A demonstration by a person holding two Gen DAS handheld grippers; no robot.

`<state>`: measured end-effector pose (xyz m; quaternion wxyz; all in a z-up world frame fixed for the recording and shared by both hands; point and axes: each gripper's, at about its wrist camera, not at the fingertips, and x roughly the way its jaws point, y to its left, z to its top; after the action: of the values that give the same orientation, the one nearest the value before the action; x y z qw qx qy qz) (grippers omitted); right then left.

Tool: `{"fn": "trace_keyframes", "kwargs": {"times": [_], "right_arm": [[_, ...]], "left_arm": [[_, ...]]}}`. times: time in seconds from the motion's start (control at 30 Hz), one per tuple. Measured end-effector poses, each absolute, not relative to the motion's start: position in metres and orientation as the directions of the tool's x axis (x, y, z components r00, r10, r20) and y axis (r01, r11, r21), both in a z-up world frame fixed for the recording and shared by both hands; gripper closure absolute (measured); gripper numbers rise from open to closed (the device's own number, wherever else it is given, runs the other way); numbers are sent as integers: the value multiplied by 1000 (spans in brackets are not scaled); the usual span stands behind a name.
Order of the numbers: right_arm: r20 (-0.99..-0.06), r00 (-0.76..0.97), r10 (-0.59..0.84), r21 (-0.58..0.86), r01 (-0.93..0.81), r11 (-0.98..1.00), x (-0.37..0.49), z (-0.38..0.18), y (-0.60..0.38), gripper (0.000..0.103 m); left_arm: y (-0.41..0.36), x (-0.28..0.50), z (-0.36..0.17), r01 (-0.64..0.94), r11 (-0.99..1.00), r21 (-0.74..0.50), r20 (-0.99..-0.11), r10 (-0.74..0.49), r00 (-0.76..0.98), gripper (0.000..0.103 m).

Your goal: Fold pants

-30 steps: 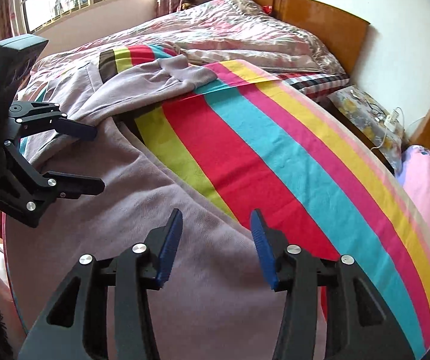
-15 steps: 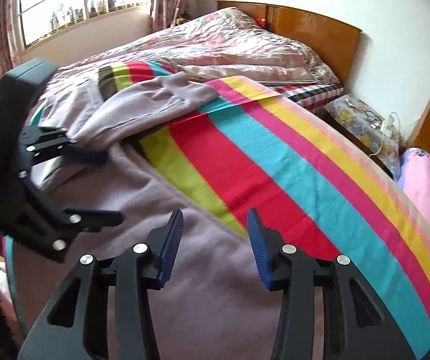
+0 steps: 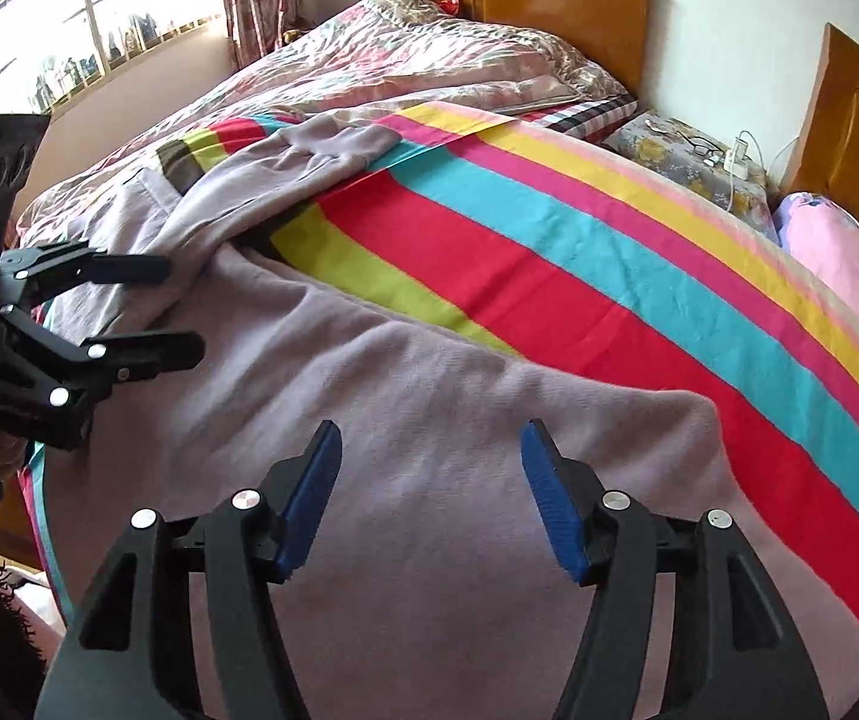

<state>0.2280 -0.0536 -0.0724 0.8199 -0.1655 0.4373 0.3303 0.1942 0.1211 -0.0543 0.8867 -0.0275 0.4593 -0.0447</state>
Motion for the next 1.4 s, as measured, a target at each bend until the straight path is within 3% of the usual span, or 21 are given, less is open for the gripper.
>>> {"fn": "trace_keyframes", "kwargs": {"times": [0.07, 0.17, 0.23, 0.37, 0.5, 0.57, 0.6, 0.67, 0.77, 0.83, 1.03, 1.23, 1.4], "right_arm": [[-857, 364, 364, 2, -705, 710, 221, -87, -45, 34], [-859, 403, 316, -51, -682, 730, 220, -88, -40, 36], [-842, 458, 286, -85, -636, 767, 225, -76, -37, 36], [-792, 437, 427, 63, -637, 769, 247, -47, -17, 36], [-773, 309, 554, 267, -634, 726, 289, -50, 30, 37], [-785, 245, 569, 336, -604, 723, 313, -66, 54, 47], [-789, 197, 582, 386, -578, 719, 322, -75, 64, 49], [-787, 115, 606, 477, -509, 716, 338, -93, 81, 54], [-749, 52, 661, 560, -484, 672, 341, -103, 99, 62], [-732, 28, 680, 580, -499, 644, 337, -103, 110, 72], [-726, 113, 678, 534, -529, 660, 337, -87, 125, 91], [-682, 239, 691, 416, -651, 635, 312, -52, 151, 94], [-657, 341, 672, 183, -793, 581, 261, -15, 199, 94]], "left_arm": [[126, 187, -48, 57, 992, -109, -797, -122, 591, 11], [137, 171, -32, 29, 998, -56, -754, -61, 653, 10], [160, 160, -21, -9, 999, -40, -713, -22, 701, 1], [244, 152, -26, -217, 975, -38, -721, 123, 682, 1], [340, 145, -46, -411, 903, -128, -774, 168, 610, 3], [368, 143, -59, -451, 887, -102, -796, 200, 572, 18], [380, 142, -66, -454, 884, -110, -809, 186, 557, 34], [387, 133, -68, -428, 893, -142, -797, 154, 585, 35], [383, 132, -66, -411, 907, -96, -795, 179, 580, 34], [380, 133, -68, -405, 909, -102, -793, 172, 585, 26], [368, 148, -75, -394, 917, -65, -786, 196, 587, 12], [366, 145, -75, -370, 926, -72, -779, 179, 601, 8], [372, 121, -65, -389, 917, -85, -772, 186, 607, 6]]}}
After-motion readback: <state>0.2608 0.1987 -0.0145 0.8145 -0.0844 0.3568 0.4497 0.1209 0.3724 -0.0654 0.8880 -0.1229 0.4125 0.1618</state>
